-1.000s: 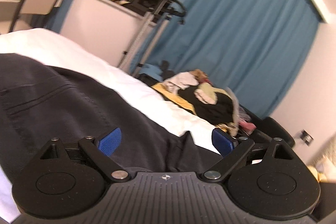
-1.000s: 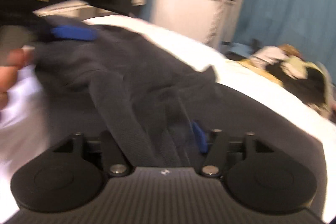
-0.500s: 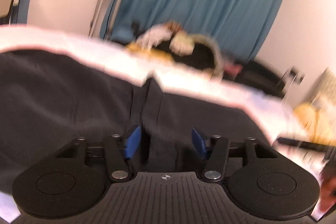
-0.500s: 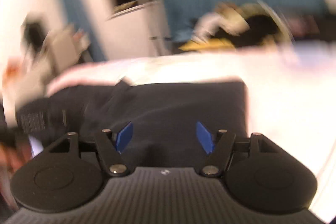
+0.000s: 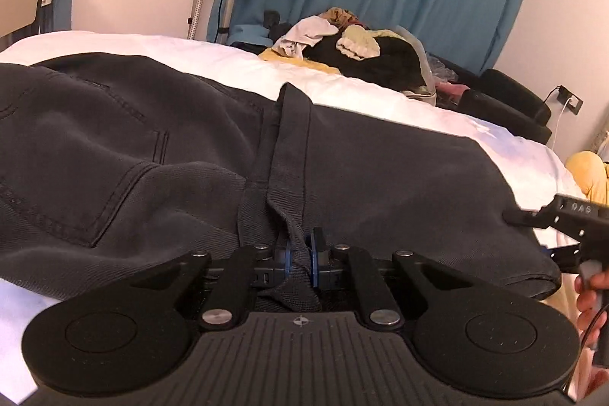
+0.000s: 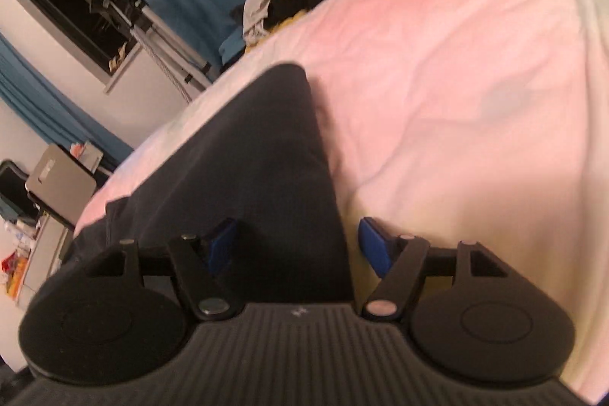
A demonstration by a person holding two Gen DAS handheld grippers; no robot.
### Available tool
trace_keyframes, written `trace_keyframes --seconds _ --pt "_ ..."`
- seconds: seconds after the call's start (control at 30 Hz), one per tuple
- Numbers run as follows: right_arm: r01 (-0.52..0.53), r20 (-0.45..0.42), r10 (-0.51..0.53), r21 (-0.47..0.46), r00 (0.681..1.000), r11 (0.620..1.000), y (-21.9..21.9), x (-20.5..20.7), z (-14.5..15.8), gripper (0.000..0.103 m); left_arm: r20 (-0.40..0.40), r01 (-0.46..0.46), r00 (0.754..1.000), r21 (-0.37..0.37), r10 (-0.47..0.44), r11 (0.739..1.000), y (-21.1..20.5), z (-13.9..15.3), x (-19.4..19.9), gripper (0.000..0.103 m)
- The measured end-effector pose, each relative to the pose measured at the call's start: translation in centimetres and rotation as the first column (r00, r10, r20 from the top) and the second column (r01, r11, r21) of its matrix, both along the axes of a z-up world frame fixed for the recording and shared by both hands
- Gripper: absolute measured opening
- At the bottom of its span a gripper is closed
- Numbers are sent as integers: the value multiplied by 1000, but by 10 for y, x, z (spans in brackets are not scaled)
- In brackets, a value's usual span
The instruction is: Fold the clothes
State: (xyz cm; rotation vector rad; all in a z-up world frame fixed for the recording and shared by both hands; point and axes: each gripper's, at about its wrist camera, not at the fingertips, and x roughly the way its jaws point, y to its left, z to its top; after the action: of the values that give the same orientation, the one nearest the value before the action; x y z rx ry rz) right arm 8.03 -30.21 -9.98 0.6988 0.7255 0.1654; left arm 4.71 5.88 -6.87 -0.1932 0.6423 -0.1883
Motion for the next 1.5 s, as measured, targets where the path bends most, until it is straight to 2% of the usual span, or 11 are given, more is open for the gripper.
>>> trace_keyframes --seconds 0.07,0.47,0.53,0.63,0.77,0.87,0.93,1.07,1.2,1.4,1.5 --pt "-26 11 25 77 1000 997 1 0 2 70 4 -9 1000 -24 9 1000 3 4 -2 11" --pt "-44 -53 53 156 997 987 13 13 -15 74 3 -1 1000 13 1 1000 -1 -1 3 15" --pt "-55 35 48 268 998 962 13 11 2 73 5 -9 1000 17 9 1000 0 -1 2 15" --pt "-173 246 109 258 963 951 26 5 36 73 -2 -17 1000 39 17 999 -1 -3 2 15" --pt "-105 170 71 202 983 974 35 17 29 69 36 -4 999 57 2 998 -3 -1 -3 17" --pt "-56 166 21 210 986 976 30 19 35 42 80 -17 997 79 11 997 -5 3 -10 35" --pt "-22 163 -13 215 986 976 27 20 39 22 138 -44 990 105 29 993 -5 12 -19 63" --pt "44 158 -81 226 984 973 21 23 46 17 264 -75 963 52 58 996 8 36 -27 77" --pt "110 151 -148 236 977 966 15 25 54 16 180 -162 972 48 151 986 11 43 3 76" --pt "191 255 -267 287 929 939 -40 -14 68 16 66 -39 998 249 23 968 -74 15 45 74" --pt "240 314 -317 260 895 935 -57 -28 78 16 42 9 999 241 -20 970 -120 4 57 68"
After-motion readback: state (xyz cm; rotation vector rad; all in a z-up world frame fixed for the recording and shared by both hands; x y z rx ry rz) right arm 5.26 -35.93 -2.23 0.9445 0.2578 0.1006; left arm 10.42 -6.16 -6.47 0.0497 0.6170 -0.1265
